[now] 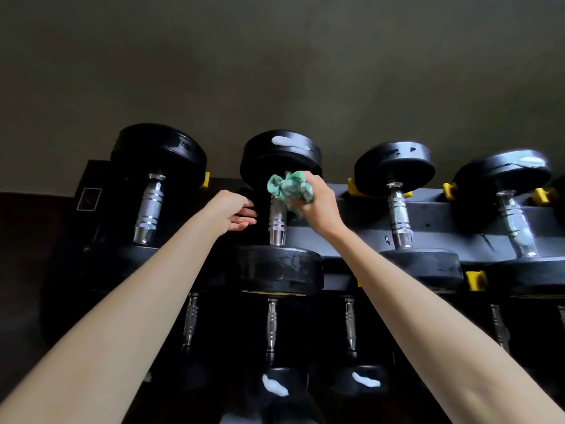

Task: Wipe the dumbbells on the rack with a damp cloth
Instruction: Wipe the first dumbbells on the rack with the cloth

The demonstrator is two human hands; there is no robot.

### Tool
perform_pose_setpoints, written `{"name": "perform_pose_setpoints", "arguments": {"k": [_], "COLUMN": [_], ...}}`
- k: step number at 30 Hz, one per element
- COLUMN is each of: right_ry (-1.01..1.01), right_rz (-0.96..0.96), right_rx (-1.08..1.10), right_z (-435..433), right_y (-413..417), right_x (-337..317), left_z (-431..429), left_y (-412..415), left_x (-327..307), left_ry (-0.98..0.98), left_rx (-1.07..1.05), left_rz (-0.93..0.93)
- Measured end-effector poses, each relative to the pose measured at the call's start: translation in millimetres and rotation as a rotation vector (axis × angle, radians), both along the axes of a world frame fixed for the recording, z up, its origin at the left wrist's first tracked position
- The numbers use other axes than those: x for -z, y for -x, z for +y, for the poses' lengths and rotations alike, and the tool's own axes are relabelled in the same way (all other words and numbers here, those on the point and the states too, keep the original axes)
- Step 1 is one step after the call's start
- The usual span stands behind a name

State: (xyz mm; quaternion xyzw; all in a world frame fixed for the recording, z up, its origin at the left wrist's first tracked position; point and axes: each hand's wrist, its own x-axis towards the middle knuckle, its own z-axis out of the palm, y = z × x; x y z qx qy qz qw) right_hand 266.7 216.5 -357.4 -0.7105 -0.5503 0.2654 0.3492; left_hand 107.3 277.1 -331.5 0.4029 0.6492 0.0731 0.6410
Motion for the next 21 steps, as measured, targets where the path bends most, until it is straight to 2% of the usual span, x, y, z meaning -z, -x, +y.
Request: {"name": "perform_pose_setpoints", "arguments": {"k": [2, 6, 8, 11, 13, 15, 17, 21], "right_ry": [0.058, 0.32, 0.344, 0.193, 0.1, 0.078, 0.109, 0.373], "right_rz": [0.004, 0.171, 0.194, 0.192, 0.122, 0.045, 0.072, 0.332], "right_rx": [-0.117, -0.442, -0.429, -0.195, -0.033, 0.019, -0.034, -0.317], "right_z": [-7.0, -30.5, -34.0, -18.4, -1.6, 10.0, 7.9, -27.8], "right_y": [-4.6, -11.4, -10.0, -6.9, -6.2, -5.8, -5.6, -12.0], "right_x": [-5.1, -20.7, -17.7, -11.6, -10.4, -10.5, -11.8, -16.0], "left_z": [2.6, 5.4, 4.5, 3.6, 4.2, 5.7, 7.0, 5.2], "left_y": [2.1, 1.2, -1.4, -3.8, -3.3, -1.3, 1.2, 0.2], "left_x": [7.2, 12.4, 12.7, 13.9, 15.4, 16.1, 17.9, 19.8], "left_ry": [0.014, 0.039, 0.044, 0.049, 0.049, 0.042, 0.04, 0.055], "left_rx": [-0.029, -0.045, -0.032, -0.014, -0.024, -0.035, -0.05, -0.052], "left_rz": [-0.001, -0.012, -0.008, -0.002, -0.008, -0.007, -0.008, -0.011]}}
